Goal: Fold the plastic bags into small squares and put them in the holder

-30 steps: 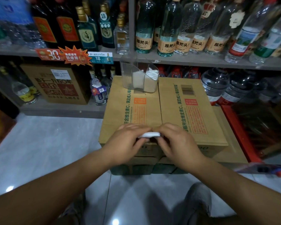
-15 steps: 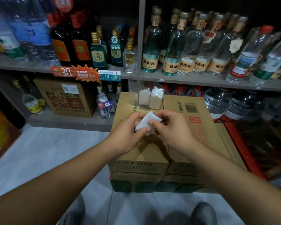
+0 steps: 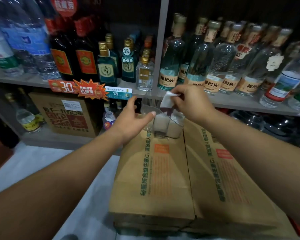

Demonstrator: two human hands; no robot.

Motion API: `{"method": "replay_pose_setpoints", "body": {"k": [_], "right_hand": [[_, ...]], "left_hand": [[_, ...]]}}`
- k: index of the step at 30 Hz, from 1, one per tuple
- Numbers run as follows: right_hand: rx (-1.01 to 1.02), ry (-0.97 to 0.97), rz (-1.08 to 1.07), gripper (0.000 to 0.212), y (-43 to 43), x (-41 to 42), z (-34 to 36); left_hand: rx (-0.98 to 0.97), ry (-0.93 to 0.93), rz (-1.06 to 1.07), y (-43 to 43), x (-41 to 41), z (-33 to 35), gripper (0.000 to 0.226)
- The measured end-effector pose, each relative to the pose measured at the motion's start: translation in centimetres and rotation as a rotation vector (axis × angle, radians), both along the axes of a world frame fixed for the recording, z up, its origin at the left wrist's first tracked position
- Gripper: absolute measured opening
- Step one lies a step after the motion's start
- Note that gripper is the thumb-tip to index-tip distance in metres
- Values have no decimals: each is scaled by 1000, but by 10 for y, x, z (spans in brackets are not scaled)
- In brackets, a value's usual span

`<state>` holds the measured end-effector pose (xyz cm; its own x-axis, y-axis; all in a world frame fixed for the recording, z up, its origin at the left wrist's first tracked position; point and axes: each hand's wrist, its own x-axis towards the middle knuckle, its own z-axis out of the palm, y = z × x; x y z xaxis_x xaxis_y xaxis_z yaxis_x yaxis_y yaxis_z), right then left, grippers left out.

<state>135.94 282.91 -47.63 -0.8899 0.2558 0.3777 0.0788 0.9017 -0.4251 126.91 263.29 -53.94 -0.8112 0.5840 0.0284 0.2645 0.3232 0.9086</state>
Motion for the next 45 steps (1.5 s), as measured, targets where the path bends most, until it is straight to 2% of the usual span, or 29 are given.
{"method": "replay_pose_setpoints", "body": {"k": [6,10,16,20,22,26,28,31,36,41,43,45], "right_hand": [[257,-30,140,16,5,-19,-20],[302,-101,134,9,8,-28,-27],[-35,-331,119,7,13,-24,-22],[-99,-455,131,20,4,-13,-14],[-52,-482,147,26,0,-5,-15],[159,-350,104,33,-3,6,-33],[224,-271,72,29,-4,3,-42],[335,-255,50,21,-6,-4,-50],[351,-258,60,22,-9,-6,-49],[331,-138,44,23,-8,-1,-55],[350,-143,79,16,-8,-1,-57],[358,-176,100,15,-7,-2,-55]], "left_hand": [[84,16,-32,18,-8,-18,88],[127,34,-26,26,-7,-23,61],[154,87,31,30,-4,-29,67],[169,76,55,32,-3,-33,64],[166,67,60,32,-3,-33,58],[178,56,66,32,-1,-33,51],[191,46,64,33,0,-34,50],[225,28,58,34,-1,-37,58],[240,40,54,34,-3,-39,59],[216,47,66,35,-5,-42,52],[200,69,85,34,-3,-42,44],[193,74,90,35,-2,-41,48]]}}
